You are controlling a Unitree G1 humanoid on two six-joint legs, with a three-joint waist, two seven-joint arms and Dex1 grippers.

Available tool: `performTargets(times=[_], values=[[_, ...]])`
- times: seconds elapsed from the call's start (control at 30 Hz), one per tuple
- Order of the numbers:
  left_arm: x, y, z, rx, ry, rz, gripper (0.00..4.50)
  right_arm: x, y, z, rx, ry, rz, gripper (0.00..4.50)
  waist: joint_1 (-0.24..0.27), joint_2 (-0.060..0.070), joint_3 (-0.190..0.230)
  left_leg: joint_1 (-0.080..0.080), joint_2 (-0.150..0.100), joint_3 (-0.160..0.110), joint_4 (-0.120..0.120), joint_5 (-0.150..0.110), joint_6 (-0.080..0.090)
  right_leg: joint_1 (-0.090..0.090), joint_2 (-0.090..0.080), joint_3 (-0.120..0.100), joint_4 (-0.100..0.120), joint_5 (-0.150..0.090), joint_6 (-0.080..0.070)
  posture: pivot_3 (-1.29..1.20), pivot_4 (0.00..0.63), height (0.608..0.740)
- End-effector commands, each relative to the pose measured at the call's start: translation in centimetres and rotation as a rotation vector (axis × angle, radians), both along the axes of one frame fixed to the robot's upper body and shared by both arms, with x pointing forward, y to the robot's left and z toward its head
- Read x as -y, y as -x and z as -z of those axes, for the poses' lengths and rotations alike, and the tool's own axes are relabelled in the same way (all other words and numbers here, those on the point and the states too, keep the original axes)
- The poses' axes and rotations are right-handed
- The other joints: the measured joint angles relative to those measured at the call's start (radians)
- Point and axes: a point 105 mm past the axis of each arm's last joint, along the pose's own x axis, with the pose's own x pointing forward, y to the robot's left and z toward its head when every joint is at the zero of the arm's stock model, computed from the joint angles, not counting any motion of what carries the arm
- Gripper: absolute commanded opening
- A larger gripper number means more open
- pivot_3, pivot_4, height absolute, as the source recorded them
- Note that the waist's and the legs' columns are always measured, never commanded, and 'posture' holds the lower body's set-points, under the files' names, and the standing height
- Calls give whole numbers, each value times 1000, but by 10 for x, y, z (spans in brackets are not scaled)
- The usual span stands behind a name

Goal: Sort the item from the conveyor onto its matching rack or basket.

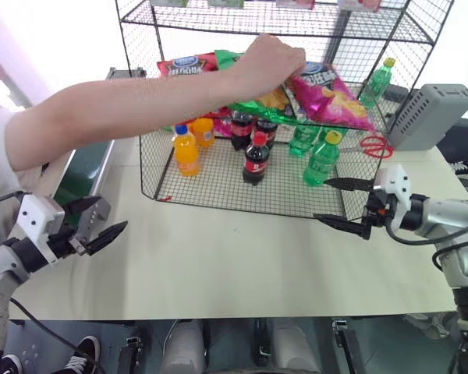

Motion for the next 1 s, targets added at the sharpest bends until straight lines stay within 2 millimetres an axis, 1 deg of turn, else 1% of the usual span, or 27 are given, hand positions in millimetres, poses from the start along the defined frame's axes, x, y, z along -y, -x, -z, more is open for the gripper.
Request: performTargets(times=[0.03, 0.2, 0.53, 0.63, 0.8, 0.9, 1.0], values=[[2, 1, -6, 31, -11, 14, 4500, -3, 0, -9, 42, -4, -16, 4452, 0, 0, 0, 0, 0, 0, 0, 0, 0, 0, 0, 0, 0, 0, 0, 0, 150, 740], [4, 0, -5, 35, -10, 19, 4500, -5, 0, -6, 46, 7, -25, 4452, 0, 0, 0, 0, 0, 0, 0, 0, 0, 0, 0, 0, 0, 0, 0, 0, 150, 740], [5, 0, -6, 41, -4, 24, 4500, -6, 1, -8, 45, 2, -29, 4452, 0, 0, 0, 0, 0, 0, 0, 0, 0, 0, 0, 0, 0, 0, 0, 0, 150, 740], [5, -1, -4, 39, -14, 26, 4500, -9, 0, -8, 38, -16, -38, 4452, 0, 0, 0, 0, 0, 0, 0, 0, 0, 0, 0, 0, 0, 0, 0, 0, 150, 740], [11, -5, -3, 41, -4, 53, 4500, -23, -2, -1, 42, -47, -32, 4452, 0, 0, 0, 0, 0, 0, 0, 0, 0, 0, 0, 0, 1, 0, 0, 0, 150, 740], [12, 0, -2, 19, 7, 104, 4500, -26, -2, 1, 47, -51, -28, 4452, -1, 0, 0, 0, 0, 0, 0, 0, 0, 0, 0, 0, 1, 0, 0, 0, 150, 740], [10, 6, 4, 4, -19, 126, 4500, -26, 5, 10, 14, -19, -52, 4452, 0, 0, 0, 0, 0, 0, 0, 0, 0, 0, 0, 0, 1, 0, 0, 0, 150, 740]])
